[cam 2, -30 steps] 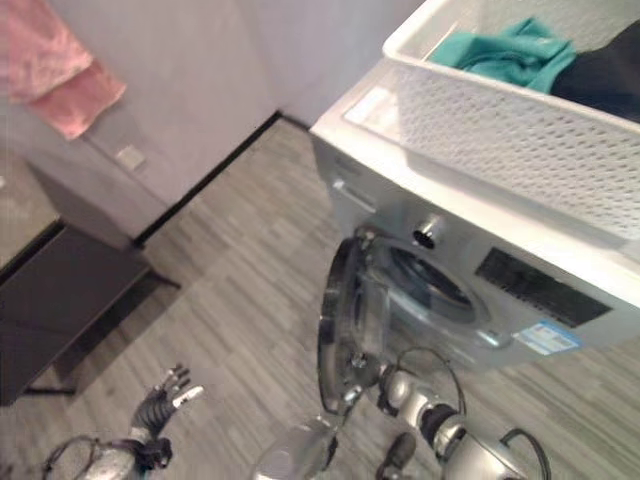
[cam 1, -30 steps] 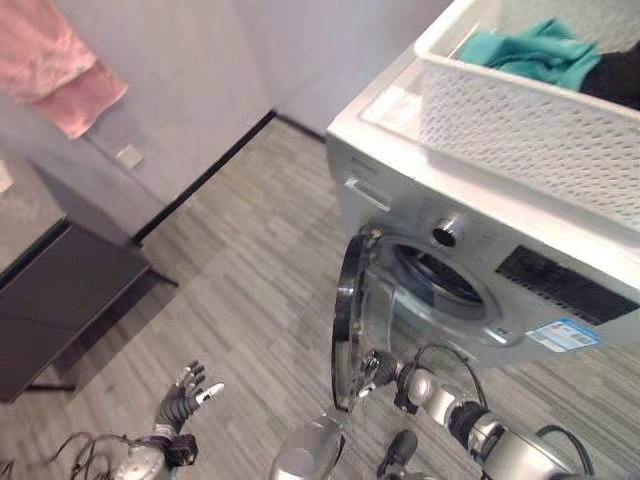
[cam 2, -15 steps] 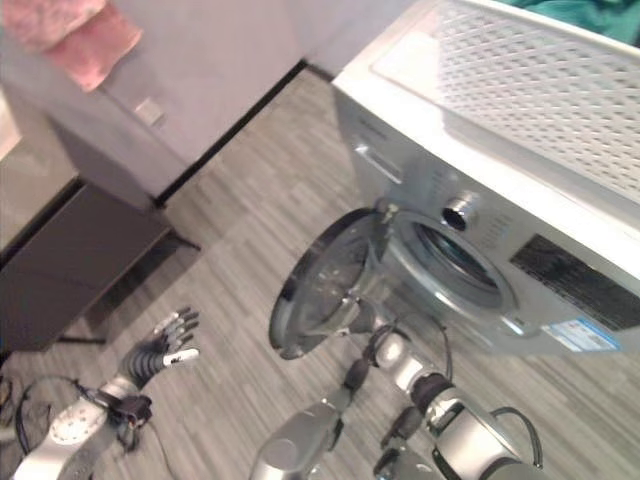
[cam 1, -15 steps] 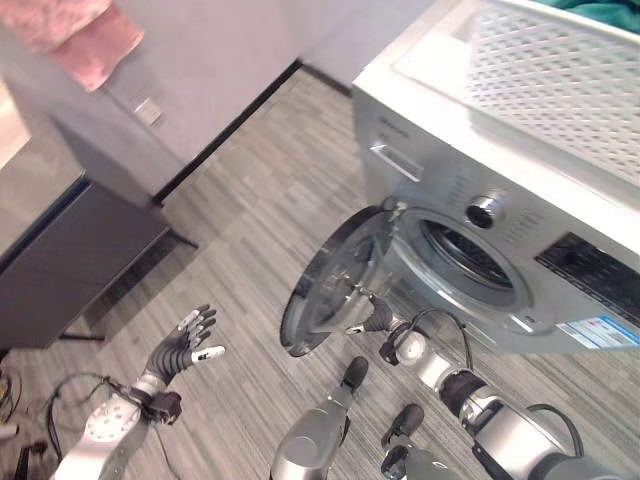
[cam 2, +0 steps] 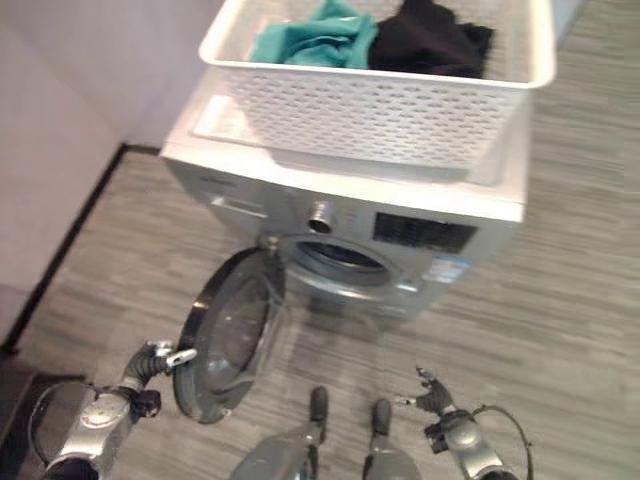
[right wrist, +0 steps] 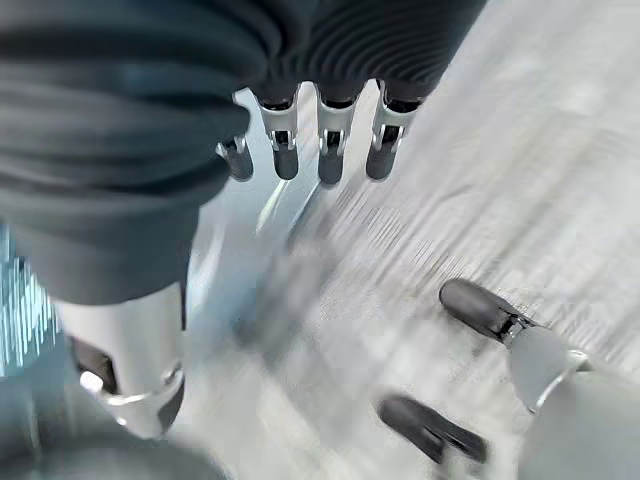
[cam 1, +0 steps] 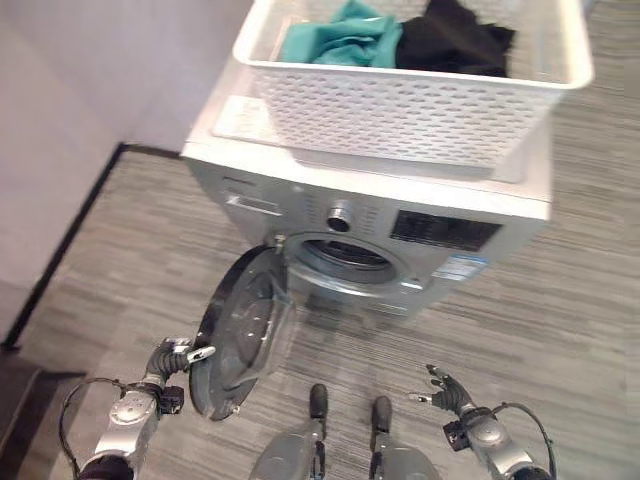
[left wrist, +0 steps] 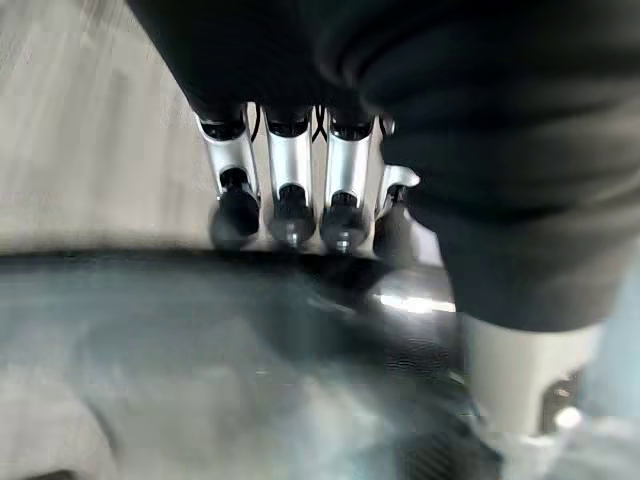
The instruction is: Grab the laundry basket,head to the washer,open it,put in the laundry and shut it.
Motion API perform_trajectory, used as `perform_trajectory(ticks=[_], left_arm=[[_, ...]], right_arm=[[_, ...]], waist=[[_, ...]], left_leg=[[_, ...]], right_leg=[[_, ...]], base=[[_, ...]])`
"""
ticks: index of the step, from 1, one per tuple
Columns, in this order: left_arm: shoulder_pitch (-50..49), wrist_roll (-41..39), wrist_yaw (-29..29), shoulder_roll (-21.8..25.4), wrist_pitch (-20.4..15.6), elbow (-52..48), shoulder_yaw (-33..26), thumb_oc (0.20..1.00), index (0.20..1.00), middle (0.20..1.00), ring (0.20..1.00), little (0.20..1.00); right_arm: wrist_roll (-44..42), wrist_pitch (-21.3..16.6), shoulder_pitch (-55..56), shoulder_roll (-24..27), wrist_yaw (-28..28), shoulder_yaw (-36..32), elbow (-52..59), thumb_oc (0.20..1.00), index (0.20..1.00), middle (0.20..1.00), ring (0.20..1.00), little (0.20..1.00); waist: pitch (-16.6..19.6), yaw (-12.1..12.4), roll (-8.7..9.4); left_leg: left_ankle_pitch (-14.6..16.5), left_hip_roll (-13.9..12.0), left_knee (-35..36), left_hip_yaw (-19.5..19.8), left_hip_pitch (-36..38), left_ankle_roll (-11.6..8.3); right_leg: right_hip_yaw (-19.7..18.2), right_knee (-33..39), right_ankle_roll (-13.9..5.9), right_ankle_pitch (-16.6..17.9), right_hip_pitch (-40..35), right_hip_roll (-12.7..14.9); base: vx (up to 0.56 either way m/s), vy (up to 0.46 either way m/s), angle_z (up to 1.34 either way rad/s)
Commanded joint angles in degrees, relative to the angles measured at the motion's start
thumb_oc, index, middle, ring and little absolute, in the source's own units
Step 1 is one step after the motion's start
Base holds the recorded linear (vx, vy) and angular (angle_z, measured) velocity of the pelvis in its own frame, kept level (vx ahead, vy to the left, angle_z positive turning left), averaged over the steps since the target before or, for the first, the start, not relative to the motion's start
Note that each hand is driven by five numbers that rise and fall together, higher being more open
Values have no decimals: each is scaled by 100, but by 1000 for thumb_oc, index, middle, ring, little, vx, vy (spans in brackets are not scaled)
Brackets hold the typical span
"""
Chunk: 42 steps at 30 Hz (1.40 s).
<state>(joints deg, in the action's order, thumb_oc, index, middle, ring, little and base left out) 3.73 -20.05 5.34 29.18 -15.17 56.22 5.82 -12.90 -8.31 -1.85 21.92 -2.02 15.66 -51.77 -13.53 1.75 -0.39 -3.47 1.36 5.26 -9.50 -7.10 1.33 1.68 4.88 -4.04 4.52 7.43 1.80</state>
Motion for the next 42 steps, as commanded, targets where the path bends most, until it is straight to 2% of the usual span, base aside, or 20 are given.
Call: perform_trajectory(ticks=[1,2,3,5,6,11,12,19,24,26,27,28,31,34,39,42], left_arm=[[1101,918,-1092,-340,668,1030,192,1000,1000,1000,1000,1000],[1194,963,-1078,-302,693,1155,161,1000,1000,1000,1000,1000],[1399,1168,-1336,-130,793,1415,-30,1000,1000,1000,1000,1000],[1479,1210,-1355,-84,771,1462,-51,1000,1000,1000,1000,1000],[1631,1318,-1568,109,817,1660,-207,1000,1000,1000,1000,1000],[1730,1455,-1850,290,812,1697,-328,1000,1000,1000,1000,1000],[1829,1422,-2215,400,876,1759,-545,1000,1000,1000,1000,1000],[1722,1726,-2602,660,936,1752,-739,1000,1000,1000,1000,1000],[1633,1466,-2793,866,734,1404,-1021,1000,1000,1000,1000,1000],[1629,1750,-3240,908,647,1056,-1014,1000,1000,1000,1000,1000],[1623,1756,-3247,904,653,1046,-1017,1000,1000,1000,1000,1000],[1524,2018,-3623,870,634,558,-994,1000,1000,1000,1000,1000],[1455,2534,-4344,966,788,324,-1065,1000,1000,1000,1000,1000],[1543,2521,-4552,1187,835,454,-1167,1000,1000,1000,1000,1000],[1639,2644,-4952,1613,869,19,-1368,1000,1000,1000,1000,1000],[1519,3377,-5395,2027,964,-937,-1421,1000,1000,1000,1000,1000]], right_arm=[[-150,-64,-215,-80,102,267,-120,1000,1000,1000,1000,1000],[-180,-49,-190,-90,88,272,-88,1000,1000,1000,1000,1000],[-218,-41,-168,-101,77,227,-85,1000,1000,1000,1000,1000],[-248,-36,-134,-113,81,217,-55,1000,1000,1000,1000,1000],[-295,-52,-106,-122,63,174,-66,1000,1000,1000,1000,1000],[-397,-80,-84,-179,34,155,35,1000,1000,1000,1000,1000],[-437,-116,15,-259,11,222,188,1000,1000,1000,1000,1000],[-330,-138,213,-256,72,327,416,1000,1000,1000,1000,1000],[-367,-195,351,-263,122,346,498,1000,1000,1000,1000,1000],[-380,-250,370,-308,79,355,496,1000,1000,1000,1000,1000],[-379,-251,371,-308,78,356,495,1000,1000,1000,1000,1000],[-387,-318,402,-325,16,351,490,1000,1000,1000,1000,1000],[-404,-389,448,-351,-101,364,313,1000,1000,1000,1000,1000],[-406,-417,461,-316,-145,395,249,1000,1000,1000,1000,1000],[-421,-442,438,-334,-212,413,76,1000,1000,1000,1000,1000],[-455,-478,447,-355,-262,380,0,1000,1000,1000,1000,1000]], waist=[[-27,-180,313],[-33,-202,379],[-46,-254,467],[-51,-278,515],[-57,-333,611],[-57,-360,716],[-48,-352,776],[-12,-280,622],[29,-196,522],[22,-163,506],[22,-170,505],[7,-124,499],[38,-75,458],[89,-75,423],[200,-29,342],[341,39,216]], left_leg=[[118,38,-26,-106,-99,20],[130,14,-26,-174,-92,19],[152,-18,-26,-267,-85,16],[157,-38,-26,-314,-78,12],[191,-70,-26,-377,-57,4],[197,-93,-26,-449,-79,-11],[180,-103,-26,-495,-90,-34],[205,-71,-26,-349,-57,-59],[147,-65,-26,-174,-116,-107],[122,-57,-26,-87,-130,-129],[121,-56,-26,-81,-130,-129],[94,-48,-26,-8,-148,-148],[71,-33,-26,118,-159,-193],[64,-35,-26,154,-152,-222],[24,-33,-26,251,-182,-278],[-25,-1,-26,403,-190,-331]], right_leg=[[-402,-77,-284,117,16,103],[-474,-69,-298,162,34,81],[-562,-46,-331,226,68,60],[-597,-41,-345,247,83,50],[-643,-9,-374,287,96,40],[-691,12,-416,335,152,26],[-705,12,-437,376,193,35],[-548,12,-393,255,115,64],[-363,12,-347,198,91,80],[-291,12,-341,184,80,85],[-285,12,-341,182,77,86],[-219,12,-321,164,56,87],[-84,12,-294,122,9,87],[-35,12,-284,109,-13,91],[74,12,-288,90,-48,106],[198,12,-283,74,-111,133]], base=[[1,19,-52],[9,37,-40],[17,20,-49],[16,18,-48],[11,6,-45],[14,11,1],[34,-10,-41],[12,-10,-4],[1,-46,-3],[-3,-66,32],[-4,-86,36],[-8,-82,21],[3,-94,34],[19,-54,13],[16,-60,13],[26,-72,23]])
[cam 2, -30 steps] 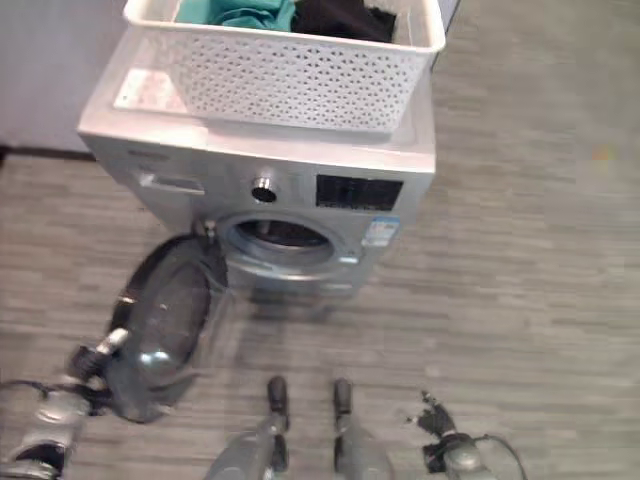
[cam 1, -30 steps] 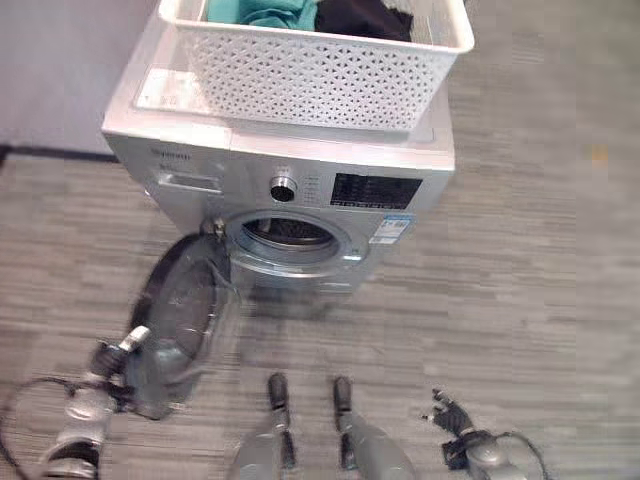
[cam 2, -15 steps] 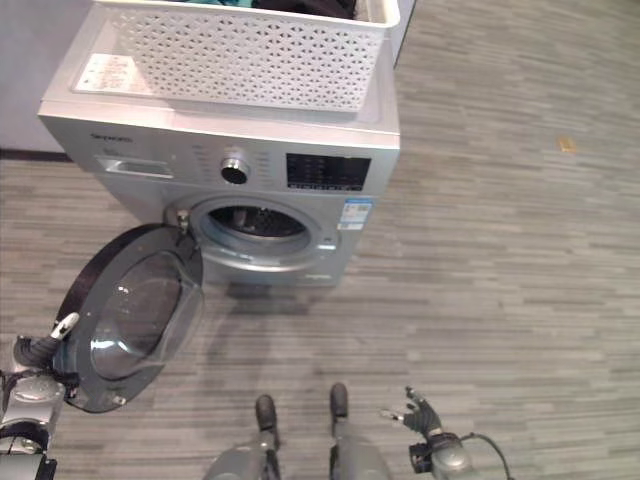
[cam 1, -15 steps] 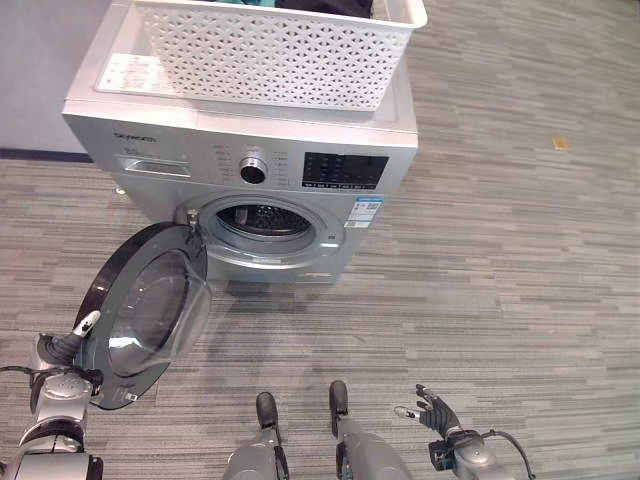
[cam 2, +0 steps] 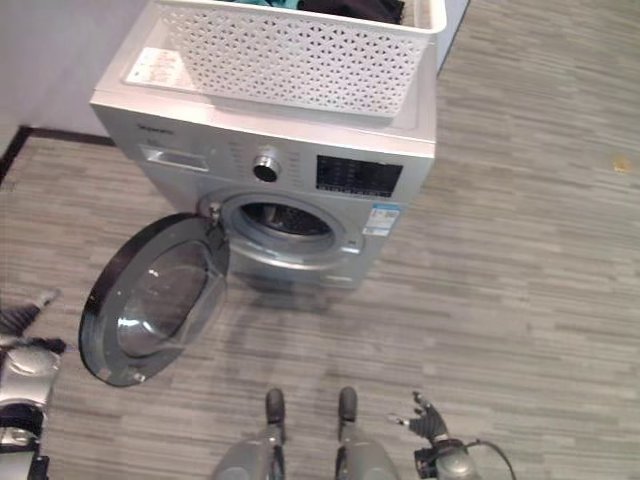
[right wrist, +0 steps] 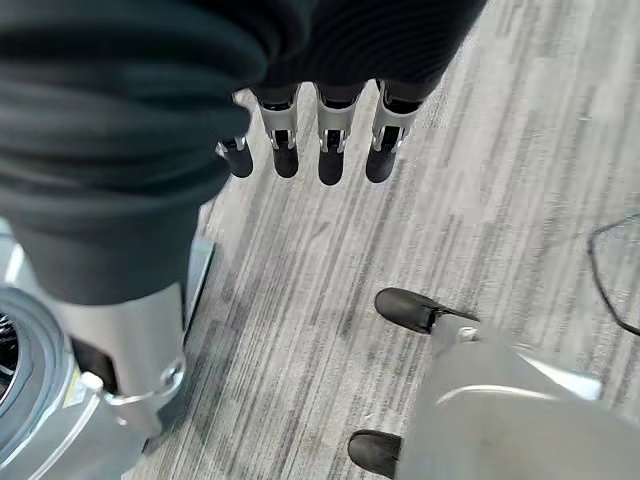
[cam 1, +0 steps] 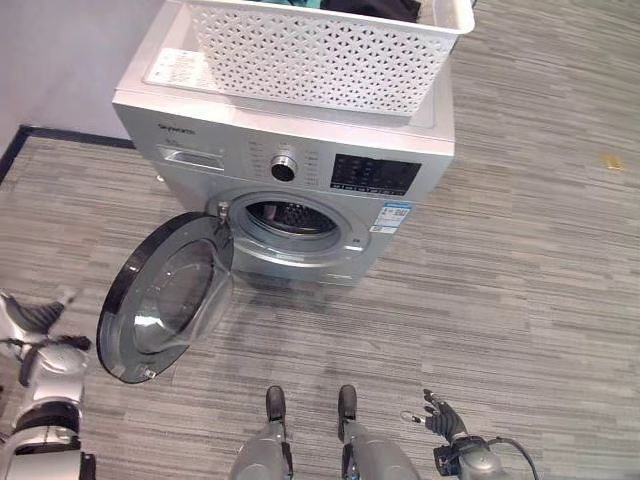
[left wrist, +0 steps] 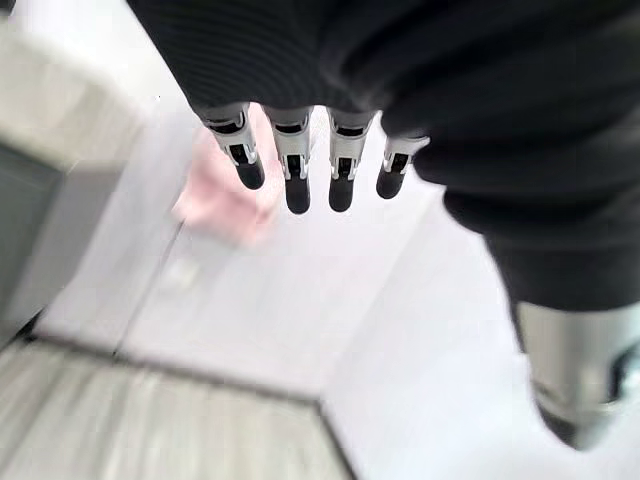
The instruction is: Grab the laundry basket,head to the washer,open it,put in the laundry and shut it.
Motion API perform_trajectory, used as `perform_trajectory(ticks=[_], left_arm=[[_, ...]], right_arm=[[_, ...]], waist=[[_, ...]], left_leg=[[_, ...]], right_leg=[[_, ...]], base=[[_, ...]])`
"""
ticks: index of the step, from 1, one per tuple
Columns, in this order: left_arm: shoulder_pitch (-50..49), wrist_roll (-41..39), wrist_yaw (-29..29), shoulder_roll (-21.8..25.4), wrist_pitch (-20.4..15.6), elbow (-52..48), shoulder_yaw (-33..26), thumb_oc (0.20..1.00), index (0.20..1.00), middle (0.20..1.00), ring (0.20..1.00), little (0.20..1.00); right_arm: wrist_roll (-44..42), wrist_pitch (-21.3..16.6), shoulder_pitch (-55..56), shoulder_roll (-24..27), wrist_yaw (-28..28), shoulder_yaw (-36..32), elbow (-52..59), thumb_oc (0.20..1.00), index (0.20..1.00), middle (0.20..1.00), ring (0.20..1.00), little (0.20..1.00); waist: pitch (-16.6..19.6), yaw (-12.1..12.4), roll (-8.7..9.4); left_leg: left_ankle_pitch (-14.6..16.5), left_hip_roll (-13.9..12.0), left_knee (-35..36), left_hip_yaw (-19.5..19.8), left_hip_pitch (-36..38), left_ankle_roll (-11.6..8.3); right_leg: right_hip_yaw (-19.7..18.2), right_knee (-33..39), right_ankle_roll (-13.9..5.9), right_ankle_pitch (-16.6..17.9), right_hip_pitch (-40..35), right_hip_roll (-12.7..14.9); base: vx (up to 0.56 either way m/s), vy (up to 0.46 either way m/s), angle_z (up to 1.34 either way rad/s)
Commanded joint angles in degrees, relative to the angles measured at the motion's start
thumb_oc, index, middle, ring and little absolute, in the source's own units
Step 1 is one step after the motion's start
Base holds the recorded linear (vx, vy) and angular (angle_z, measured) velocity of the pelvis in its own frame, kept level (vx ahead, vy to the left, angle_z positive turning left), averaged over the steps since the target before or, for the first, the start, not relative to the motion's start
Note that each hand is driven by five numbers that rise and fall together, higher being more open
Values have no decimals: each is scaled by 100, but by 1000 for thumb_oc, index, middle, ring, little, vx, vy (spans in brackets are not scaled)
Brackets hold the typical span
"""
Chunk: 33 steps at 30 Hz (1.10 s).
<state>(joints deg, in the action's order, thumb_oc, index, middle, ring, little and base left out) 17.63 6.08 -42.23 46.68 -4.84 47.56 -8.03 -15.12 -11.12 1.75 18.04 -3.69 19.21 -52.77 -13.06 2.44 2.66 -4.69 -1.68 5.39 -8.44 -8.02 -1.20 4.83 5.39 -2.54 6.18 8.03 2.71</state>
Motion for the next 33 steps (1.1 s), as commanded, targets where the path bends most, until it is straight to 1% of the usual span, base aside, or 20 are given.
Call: perform_trajectory(ticks=[1,7,10,11,12,13,14,15,16,17,18,20,23,25,26,28,29,30,32,33], left_arm=[[73,996,-763,394,3,-282,-62,1000,1000,1000,1000,1000],[-212,1448,-865,567,12,-1182,-338,1000,1000,1000,1000,1000],[-457,1244,-617,239,-349,-2177,-665,1000,1000,1000,1000,1000],[-597,1045,-449,0,-643,-2642,-798,1000,1000,1000,1000,1000],[-649,1044,-423,-27,-632,-2698,-841,1000,1000,1000,1000,1000],[-919,671,-50,-326,-1014,-3271,-1006,1000,1000,1000,1000,1000],[-1215,126,370,-582,-1583,-3890,-1016,1000,1000,1000,1000,1000],[-1390,-383,742,-688,-1892,-4133,-1048,1000,1000,1000,1000,1000],[-1422,-429,791,-691,-1897,-4151,-1078,1000,1000,1000,1000,1000],[-1708,-1556,1777,-946,-2426,-4675,-1037,1000,1000,1000,1000,1000],[-2095,-2678,2864,-1244,-2495,-5043,-998,1000,1000,1000,1000,1000],[-2437,-3485,3850,-1315,-2312,-5274,-785,1000,1000,1000,1000,1000],[-3023,-4176,4880,-1113,-1940,-5469,-429,1000,1000,1000,1000,1000],[-3291,-4485,5413,-751,-1666,-5369,-57,1000,1000,1000,1000,1000],[-3430,-4537,5691,-415,-1528,-5296,145,1000,1000,1000,1000,1000],[-3557,-4438,5820,21,-1349,-5144,470,1000,1000,1000,1000,1000],[-3542,-4163,5868,419,-1263,-5093,697,1000,1000,1000,1000,1000],[-3558,-3926,5874,653,-1280,-5149,833,1000,1000,1000,1000,1000],[-3551,-3923,5871,656,-1281,-5145,841,1000,1000,1000,1000,1000],[-3328,-3434,5969,1254,-1218,-4760,1443,1000,1000,1000,1000,1000]], right_arm=[[-242,-196,101,20,-107,9,53,1000,1000,1000,1000,1000],[-230,-161,129,-34,-109,-120,-245,1000,1000,1000,1000,1000],[-207,-108,169,-83,-104,-285,-398,1000,1000,1000,1000,1000],[-214,-86,187,-103,-95,-384,-516,1000,1000,1000,1000,1000],[-212,-90,185,-89,-91,-380,-524,1000,1000,1000,1000,1000],[-247,-48,185,-97,-81,-520,-639,1000,1000,1000,1000,1000],[-291,-12,215,-109,-20,-659,-692,1000,1000,1000,1000,1000],[-325,12,232,-83,38,-726,-726,1000,1000,1000,1000,1000],[-326,12,237,-74,44,-720,-727,1000,1000,1000,1000,1000],[-373,34,281,-68,133,-853,-857,1000,1000,1000,1000,1000],[-336,67,311,-57,224,-1002,-1013,1000,1000,1000,1000,1000],[-323,92,320,-42,292,-1132,-1156,1000,1000,1000,1000,1000],[-240,110,295,28,420,-1261,-1349,1000,1000,1000,1000,1000],[-251,104,261,75,499,-1284,-1383,1000,1000,1000,1000,1000],[-235,99,229,137,519,-1279,-1395,1000,1000,1000,1000,1000],[-211,95,183,177,565,-1226,-1387,1000,1000,1000,1000,1000],[-220,97,145,230,563,-1169,-1392,1000,1000,1000,1000,1000],[-213,90,98,237,557,-1122,-1380,1000,1000,1000,1000,1000],[-213,89,100,233,556,-1126,-1381,1000,1000,1000,1000,1000],[-221,79,-23,363,588,-968,-1412,1000,1000,1000,1000,1000]], waist=[[332,-10,-117],[532,71,-270],[627,125,-325],[642,145,-334],[644,136,-348],[656,168,-378],[672,189,-406],[692,210,-427],[701,204,-433],[729,246,-475],[761,280,-517],[779,308,-549],[774,364,-626],[751,375,-673],[718,376,-698],[703,362,-718],[648,352,-736],[631,345,-742],[633,349,-739],[544,299,-736]], left_leg=[[99,309,-39,322,-89,-87],[89,340,-39,468,-27,-113],[83,362,-39,545,11,-116],[79,370,-39,576,17,-111],[81,370,-39,576,21,-110],[80,375,-39,615,41,-102],[94,387,-39,665,74,-95],[53,390,-39,684,49,-94],[54,389,-39,684,48,-94],[24,406,-39,745,43,-94],[6,422,-39,787,30,-91],[-15,433,-39,835,13,-80],[-49,441,-39,919,-1,-69],[-78,438,-39,956,-27,-70],[-70,440,-39,970,-13,-70],[-110,435,-39,985,-69,-74],[-110,431,-39,1000,-64,-82],[-136,422,-39,1003,-110,-89],[-136,422,-39,1003,-112,-90],[-153,404,-39,972,-192,-108]], right_leg=[[-91,-39,-431,-104,-199,50],[28,-39,-415,-159,-322,75],[81,-39,-393,-186,-394,82],[95,-39,-381,-191,-413,84],[96,-39,-381,-193,-417,84],[123,-39,-371,-207,-450,88],[129,-39,-363,-242,-491,90],[136,-39,-354,-216,-471,92],[137,-39,-353,-217,-469,91],[175,-39,-339,-226,-486,101],[214,-39,-322,-242,-495,107],[247,-39,-309,-246,-503,104],[298,-39,-302,-249,-507,112],[340,-39,-303,-246,-494,110],[360,-39,-307,-258,-518,110],[396,-39,-319,-231,-469,117],[407,-39,-325,-235,-479,118],[418,-39,-333,-221,-437,118],[418,-39,-333,-222,-435,118],[403,-39,-359,-195,-360,118]], base=[[25,-69,23],[23,-33,18],[18,-26,11],[8,-7,15],[9,-9,13],[23,-8,10],[7,-16,5],[-1,-13,5],[-24,-16,12],[-9,-15,12],[-11,-26,14],[2,-27,10],[2,-19,17],[-13,-21,11],[-13,-18,16],[-7,-19,15],[-16,-21,6],[0,0,0],[-13,-5,6],[-28,-9,7]])
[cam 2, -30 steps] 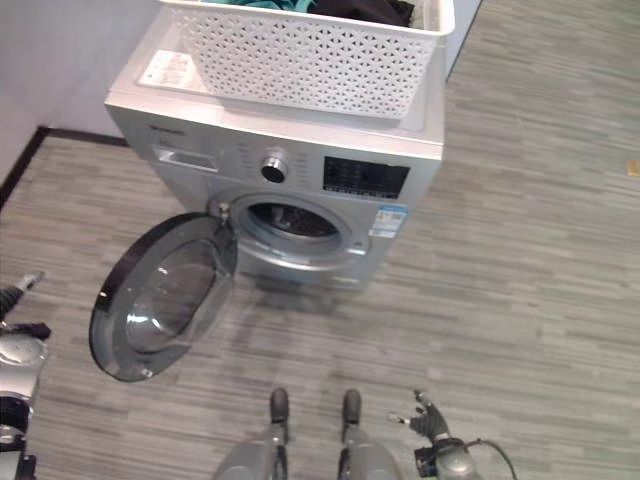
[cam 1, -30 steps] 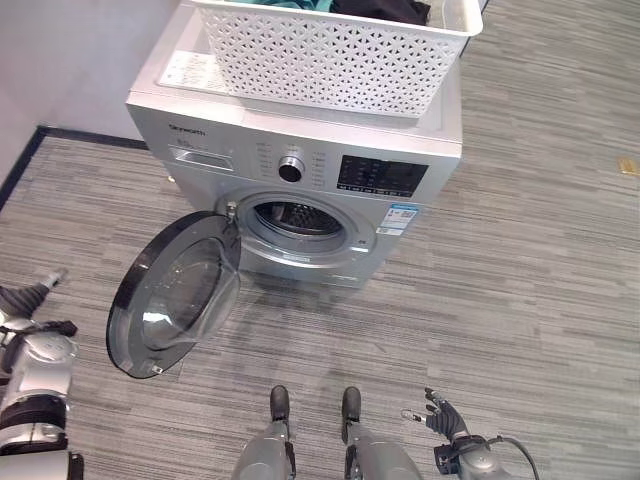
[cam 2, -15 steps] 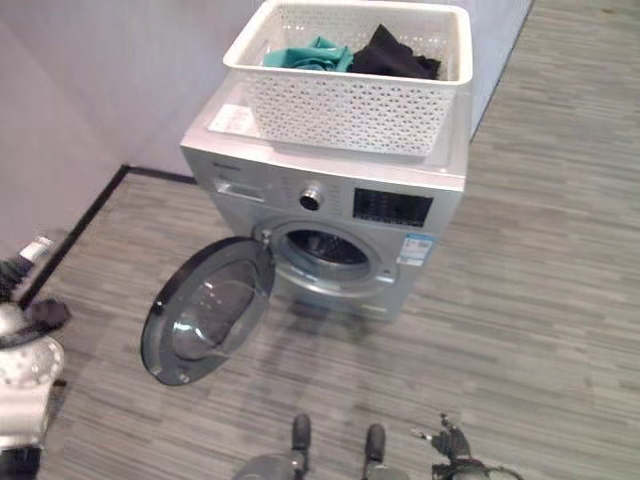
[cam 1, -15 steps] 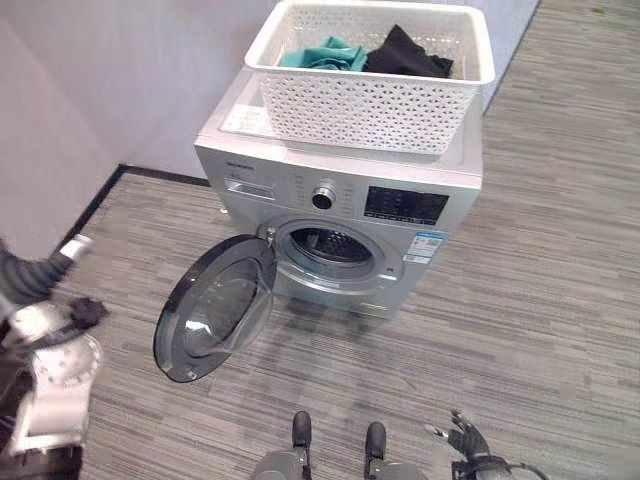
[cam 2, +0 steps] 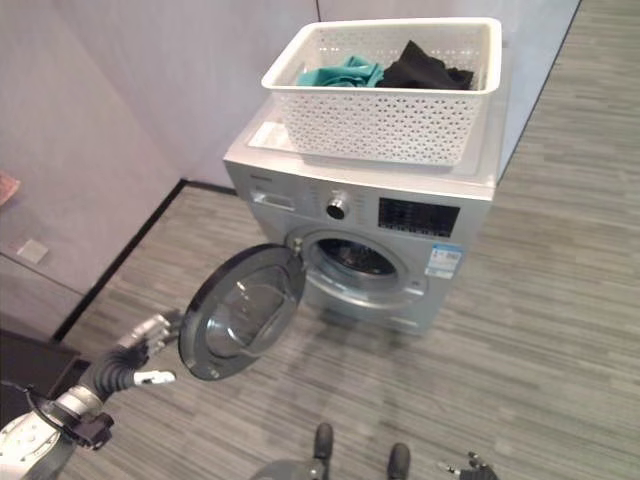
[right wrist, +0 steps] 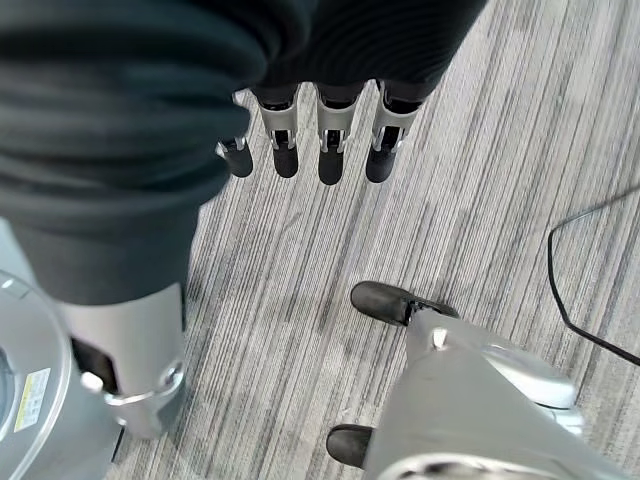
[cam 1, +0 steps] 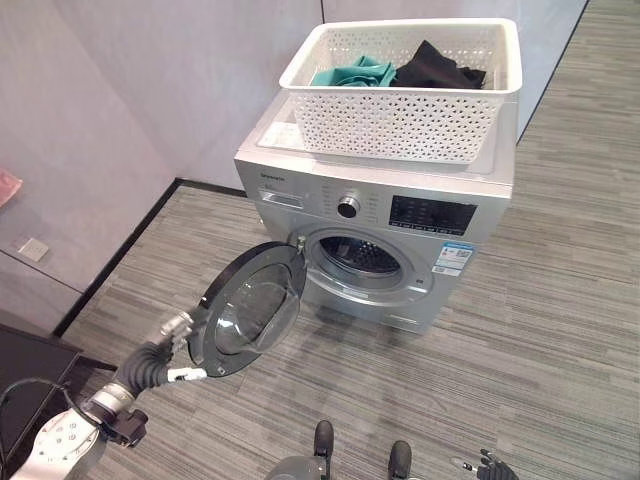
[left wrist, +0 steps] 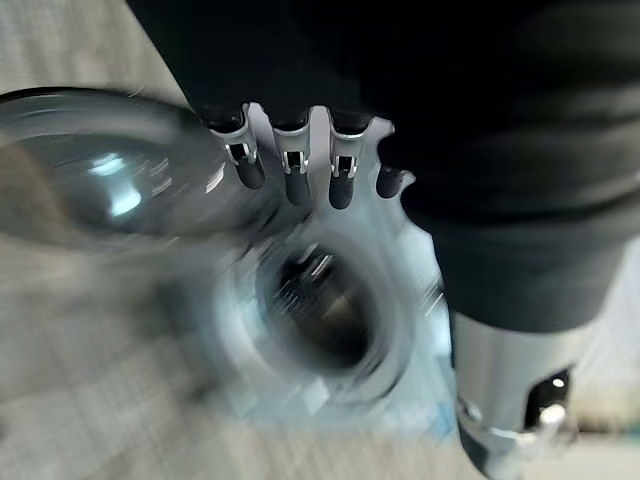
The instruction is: Grab the laundry basket,head to the washer,open it,put in the laundry and shut it.
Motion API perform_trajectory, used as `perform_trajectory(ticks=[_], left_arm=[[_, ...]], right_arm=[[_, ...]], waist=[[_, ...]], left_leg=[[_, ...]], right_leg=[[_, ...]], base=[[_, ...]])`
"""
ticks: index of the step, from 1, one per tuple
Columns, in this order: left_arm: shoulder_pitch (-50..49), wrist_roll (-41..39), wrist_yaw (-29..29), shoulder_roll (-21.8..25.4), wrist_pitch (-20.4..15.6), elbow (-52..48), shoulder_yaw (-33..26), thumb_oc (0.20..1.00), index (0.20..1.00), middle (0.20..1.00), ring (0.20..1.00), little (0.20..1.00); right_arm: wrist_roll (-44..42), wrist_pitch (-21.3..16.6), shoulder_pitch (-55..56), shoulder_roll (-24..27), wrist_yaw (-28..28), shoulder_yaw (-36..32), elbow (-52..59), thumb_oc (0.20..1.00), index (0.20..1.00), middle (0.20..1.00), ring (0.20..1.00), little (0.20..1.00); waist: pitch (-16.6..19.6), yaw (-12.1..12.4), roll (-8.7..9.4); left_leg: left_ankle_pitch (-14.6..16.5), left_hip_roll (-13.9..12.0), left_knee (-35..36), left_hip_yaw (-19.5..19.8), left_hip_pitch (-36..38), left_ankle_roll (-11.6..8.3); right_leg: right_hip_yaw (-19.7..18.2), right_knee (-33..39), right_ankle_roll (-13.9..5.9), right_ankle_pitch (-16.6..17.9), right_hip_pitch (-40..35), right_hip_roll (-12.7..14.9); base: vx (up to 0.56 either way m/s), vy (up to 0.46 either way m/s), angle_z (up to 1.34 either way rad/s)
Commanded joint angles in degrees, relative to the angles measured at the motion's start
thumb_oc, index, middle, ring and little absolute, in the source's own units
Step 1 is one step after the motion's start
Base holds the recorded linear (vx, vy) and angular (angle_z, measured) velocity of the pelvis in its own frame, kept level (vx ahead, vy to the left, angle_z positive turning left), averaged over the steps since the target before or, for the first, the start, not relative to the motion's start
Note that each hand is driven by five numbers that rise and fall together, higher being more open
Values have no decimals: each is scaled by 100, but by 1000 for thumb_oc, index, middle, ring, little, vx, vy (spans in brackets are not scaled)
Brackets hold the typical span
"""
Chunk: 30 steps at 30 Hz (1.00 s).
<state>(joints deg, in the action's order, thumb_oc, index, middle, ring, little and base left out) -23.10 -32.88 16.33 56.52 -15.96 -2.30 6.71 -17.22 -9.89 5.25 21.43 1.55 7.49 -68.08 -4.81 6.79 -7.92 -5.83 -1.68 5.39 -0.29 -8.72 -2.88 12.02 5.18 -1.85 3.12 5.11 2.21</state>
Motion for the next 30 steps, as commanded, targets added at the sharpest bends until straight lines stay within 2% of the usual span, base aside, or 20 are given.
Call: perform_trajectory(ticks=[1,5,6,7,8,10,13,16,22,24,30], left_arm=[[978,676,15,291,-110,427,257,1000,1000,1000,1000,1000],[1545,1188,-213,92,-90,1059,834,1000,1000,1000,1000,1000],[1776,1376,-362,-88,-78,1356,1030,1000,1000,1000,1000,1000],[2193,1703,-642,-547,-22,1960,1218,1000,1000,1000,1000,1000],[2234,1712,-652,-567,-37,1992,1253,1000,1000,1000,1000,1000],[2933,2446,-1330,-1423,91,2997,1330,1000,1000,1000,1000,1000],[3585,3484,-1940,-1842,314,3539,1370,1000,1000,1000,1000,1000],[4227,3578,-2242,-2229,467,4469,1371,1000,1000,1000,1000,1000],[4856,3812,-2649,-2410,659,5484,1404,1000,1000,1000,1000,1000],[5483,3923,-3063,-2387,838,6500,1367,1000,1000,1000,1000,1000],[5835,4258,-3439,-2139,985,6887,1386,1000,1000,1000,1000,1000]], right_arm=[[-42,-47,-477,38,63,275,116,1000,1000,1000,1000,1000],[-77,-36,-640,79,45,418,124,1000,1000,1000,1000,1000],[-69,-33,-710,78,20,481,156,1000,1000,1000,1000,1000],[-38,-9,-810,86,-30,582,256,1000,1000,1000,1000,1000],[-37,-8,-811,96,-30,567,256,1000,1000,1000,1000,1000],[-8,12,-1003,101,-145,645,425,1000,1000,1000,1000,1000],[34,33,-1150,61,-337,652,563,1000,1000,1000,1000,1000],[37,59,-1333,10,-425,770,604,1000,1000,1000,1000,1000],[120,72,-1422,-32,-493,932,699,1000,1000,1000,1000,1000],[147,46,-1469,-136,-570,1132,726,1000,1000,1000,1000,1000],[170,-26,-1436,-178,-617,1321,889,1000,1000,1000,1000,1000]], waist=[[-332,-157,327],[-442,-223,348],[-490,-256,354],[-582,-334,382],[-584,-322,370],[-738,-414,409],[-867,-500,461],[-964,-601,549],[-1012,-708,642],[-1037,-800,751],[-1058,-860,876]], left_leg=[[-53,393,-39,150,-157,61],[-70,379,-39,132,-259,57],[-82,377,-39,130,-304,58],[-99,366,-39,107,-391,55],[-100,365,-39,108,-396,55],[-150,360,-39,85,-552,41],[-181,352,-39,67,-684,26],[-185,342,-39,-6,-794,31],[-169,348,-39,-66,-859,47],[-155,326,-39,-125,-881,54],[-122,305,-39,-183,-887,62]], right_leg=[[-331,-18,-426,124,-24,163],[-345,-18,-426,143,94,160],[-357,-18,-425,158,145,161],[-391,-18,-422,186,246,160],[-391,-18,-422,188,251,159],[-429,-18,-420,242,414,161],[-488,-18,-416,293,562,147],[-604,-18,-415,353,708,135],[-702,-18,-411,393,790,139],[-749,-18,-412,423,827,137],[-780,-18,-435,444,856,135]], base=[[-39,-9,4],[-31,4,-5],[-55,32,-2],[-56,32,-1],[-69,41,2],[-67,49,-3],[-41,44,-1],[-24,61,-3],[2,46,-13],[24,52,-5],[8,30,-10]])
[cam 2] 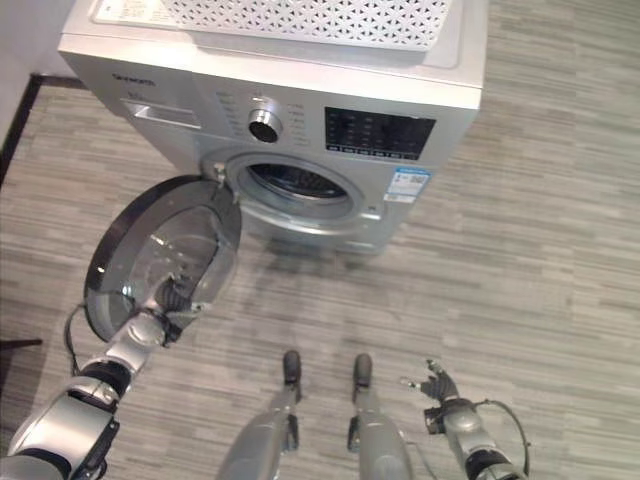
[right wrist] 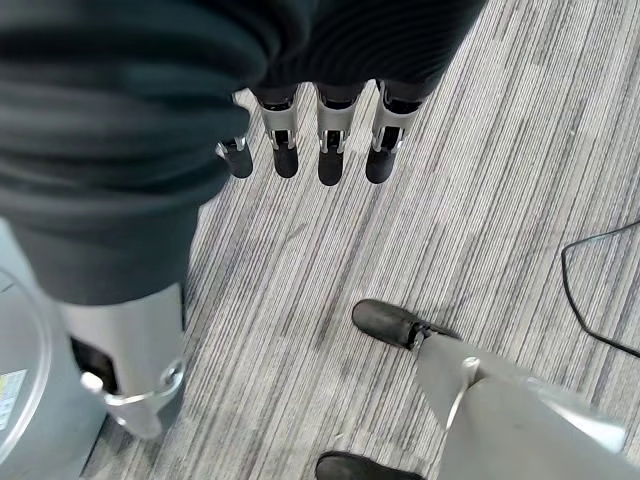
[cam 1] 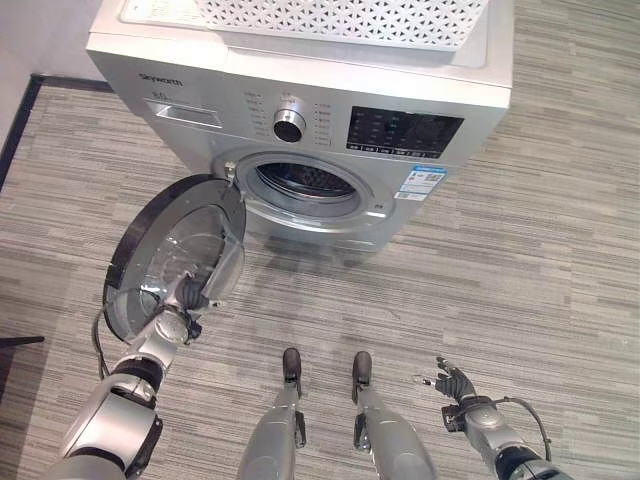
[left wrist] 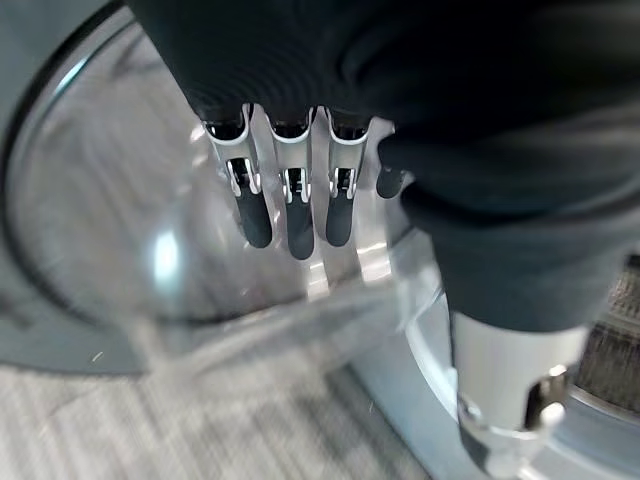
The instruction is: Grab the laundry basket,head to the washer,open it,put in the laundry and shut it.
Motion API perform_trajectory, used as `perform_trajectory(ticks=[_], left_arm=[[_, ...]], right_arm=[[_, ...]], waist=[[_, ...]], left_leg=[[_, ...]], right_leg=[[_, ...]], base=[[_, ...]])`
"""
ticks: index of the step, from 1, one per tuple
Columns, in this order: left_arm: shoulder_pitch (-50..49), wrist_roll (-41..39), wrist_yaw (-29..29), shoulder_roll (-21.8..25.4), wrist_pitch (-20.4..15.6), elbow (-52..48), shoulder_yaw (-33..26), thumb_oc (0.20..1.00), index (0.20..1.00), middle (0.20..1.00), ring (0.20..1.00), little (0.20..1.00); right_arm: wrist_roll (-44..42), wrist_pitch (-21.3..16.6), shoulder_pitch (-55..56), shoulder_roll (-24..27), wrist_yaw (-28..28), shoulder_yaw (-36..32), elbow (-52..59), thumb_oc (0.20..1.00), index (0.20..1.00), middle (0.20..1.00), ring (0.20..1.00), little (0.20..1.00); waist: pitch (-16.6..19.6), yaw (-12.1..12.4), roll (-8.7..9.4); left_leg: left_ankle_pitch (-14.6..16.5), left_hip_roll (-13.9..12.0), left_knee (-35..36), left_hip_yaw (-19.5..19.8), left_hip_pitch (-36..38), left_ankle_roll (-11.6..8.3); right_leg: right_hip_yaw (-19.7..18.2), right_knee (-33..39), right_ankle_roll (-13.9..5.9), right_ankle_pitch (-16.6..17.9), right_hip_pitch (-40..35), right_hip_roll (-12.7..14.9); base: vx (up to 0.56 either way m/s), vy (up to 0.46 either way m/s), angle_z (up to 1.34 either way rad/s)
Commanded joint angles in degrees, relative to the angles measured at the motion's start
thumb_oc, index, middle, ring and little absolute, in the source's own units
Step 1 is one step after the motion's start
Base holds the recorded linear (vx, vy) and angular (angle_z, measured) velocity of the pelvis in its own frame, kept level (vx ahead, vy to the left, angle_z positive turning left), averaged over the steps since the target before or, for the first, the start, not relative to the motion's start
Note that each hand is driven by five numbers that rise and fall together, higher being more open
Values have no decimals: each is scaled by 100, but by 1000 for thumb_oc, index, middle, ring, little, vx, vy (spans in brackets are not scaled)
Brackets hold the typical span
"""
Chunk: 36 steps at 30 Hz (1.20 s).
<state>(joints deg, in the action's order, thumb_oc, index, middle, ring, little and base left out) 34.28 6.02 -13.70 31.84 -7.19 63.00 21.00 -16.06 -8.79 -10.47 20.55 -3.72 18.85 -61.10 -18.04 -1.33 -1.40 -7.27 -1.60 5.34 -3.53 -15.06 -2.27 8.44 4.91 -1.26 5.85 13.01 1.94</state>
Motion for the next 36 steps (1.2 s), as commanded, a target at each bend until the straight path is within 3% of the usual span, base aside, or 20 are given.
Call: perform_trajectory(ticks=[1,14,22,29,33,36], left_arm=[[171,438,-511,393,137,439,-16,1000,1000,1000,1000,1000],[782,649,-772,705,380,824,149,1000,1000,1000,1000,1000],[1103,252,-935,743,391,1073,-2,1000,1000,1000,1000,1000],[602,-449,-1120,253,111,695,-520,1000,1000,1000,1000,1000],[-273,-939,-989,-236,-229,-85,-873,1000,1000,1000,1000,1000],[-1192,-1467,-741,-572,-526,-1181,-1109,1000,1000,1000,1000,1000]], right_arm=[[59,-151,137,-105,-94,234,234,1000,1000,1000,1000,1000],[52,-246,158,-98,-146,482,601,1000,1000,1000,1000,1000],[17,-306,164,-73,-169,627,879,1000,1000,1000,1000,1000],[14,-299,297,-180,-165,539,627,1000,1000,1000,1000,1000],[-151,-248,443,-268,-103,199,262,1000,1000,1000,1000,1000],[-764,-258,645,-298,66,-337,235,1000,1000,1000,1000,1000]], waist=[[261,-60,256],[146,-137,433],[47,-219,547],[176,-177,447],[396,-80,350],[629,6,264]], left_leg=[[25,288,-34,130,-253,-1],[2,242,-34,93,-345,-18],[-34,197,-34,31,-468,-31],[59,246,-34,16,-292,17],[181,294,-34,3,43,71],[265,329,-34,38,339,86]], right_leg=[[-429,9,-498,176,74,162],[-460,9,-532,242,188,139],[-535,9,-553,316,345,116],[-572,9,-529,269,199,141],[-557,9,-495,171,-111,159],[-529,9,-470,71,-419,177]], base=[[1,9,-6],[0,1,0],[-11,0,-8],[8,1,-2],[74,-8,-5],[92,-6,-9]])
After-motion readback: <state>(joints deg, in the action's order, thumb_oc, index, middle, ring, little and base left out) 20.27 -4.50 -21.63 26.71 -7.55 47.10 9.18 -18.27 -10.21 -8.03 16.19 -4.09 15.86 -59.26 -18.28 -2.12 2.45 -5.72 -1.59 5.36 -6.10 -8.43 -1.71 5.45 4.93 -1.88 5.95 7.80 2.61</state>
